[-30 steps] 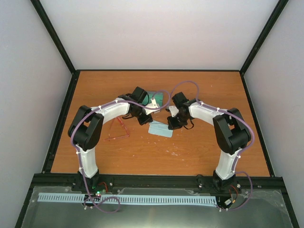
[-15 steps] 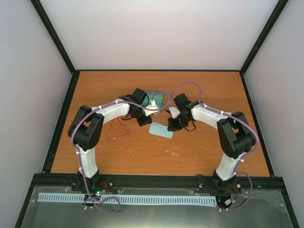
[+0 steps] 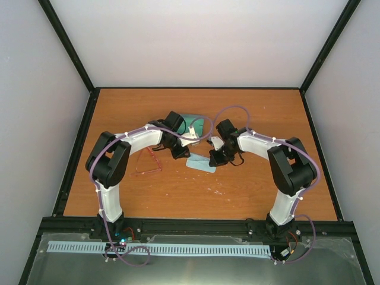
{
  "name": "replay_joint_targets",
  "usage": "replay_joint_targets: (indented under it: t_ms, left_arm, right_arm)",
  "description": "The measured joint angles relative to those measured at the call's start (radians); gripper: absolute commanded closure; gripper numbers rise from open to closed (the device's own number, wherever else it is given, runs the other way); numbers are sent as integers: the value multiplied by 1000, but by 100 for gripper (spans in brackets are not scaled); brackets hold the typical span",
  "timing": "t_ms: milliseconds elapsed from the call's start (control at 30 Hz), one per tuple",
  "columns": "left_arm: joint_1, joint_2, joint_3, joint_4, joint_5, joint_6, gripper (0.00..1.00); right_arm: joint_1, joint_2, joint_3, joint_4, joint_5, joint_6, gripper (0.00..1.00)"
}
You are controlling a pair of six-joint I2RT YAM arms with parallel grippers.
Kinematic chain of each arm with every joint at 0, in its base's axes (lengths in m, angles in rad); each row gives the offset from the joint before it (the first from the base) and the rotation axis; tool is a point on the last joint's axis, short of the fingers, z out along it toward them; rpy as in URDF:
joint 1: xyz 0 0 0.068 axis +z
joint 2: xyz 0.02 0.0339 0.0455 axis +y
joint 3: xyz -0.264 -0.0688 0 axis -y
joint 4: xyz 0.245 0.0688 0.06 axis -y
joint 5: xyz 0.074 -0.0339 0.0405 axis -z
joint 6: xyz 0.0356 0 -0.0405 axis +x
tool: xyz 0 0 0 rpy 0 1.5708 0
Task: Organize the sunglasses
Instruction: Fold the glasses cleaning cloth at the center of the board.
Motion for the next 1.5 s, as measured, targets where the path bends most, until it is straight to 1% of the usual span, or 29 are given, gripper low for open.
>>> replay_joint_targets:
  t_ms: [267, 367, 467, 667, 800, 900, 1000, 1067, 1500]
  left_arm:
    - [0, 4, -34, 2, -15, 106, 75]
    - [0, 14, -35, 6, -26, 137, 73]
    - [-1, 34, -36, 10, -31, 166, 72]
    - [-6, 53, -34, 27, -39, 182, 74]
    - [-9, 63, -27, 47, -38, 183, 79]
    - [-10, 70, -22, 63, -37, 182, 86]
    - [-10, 77, -15, 74, -35, 182, 95]
    - [-10, 80, -14, 76, -33, 179, 99]
    - [-12, 69, -24, 80, -33, 169, 100]
  right_arm:
    - [0, 10, 12, 0, 3, 0, 97]
    - [0, 11, 14, -1, 4, 0, 97]
    - [0, 13, 14, -1, 4, 0, 97]
    - [0, 19, 14, -1, 3, 0, 97]
    - [0, 22, 14, -1, 4, 0, 97]
    - [0, 23, 14, -1, 4, 0, 97]
    - [0, 23, 14, -1, 4, 0, 97]
    - [0, 23, 14, -2, 4, 0, 97]
    - [0, 24, 14, -5, 17, 0, 97]
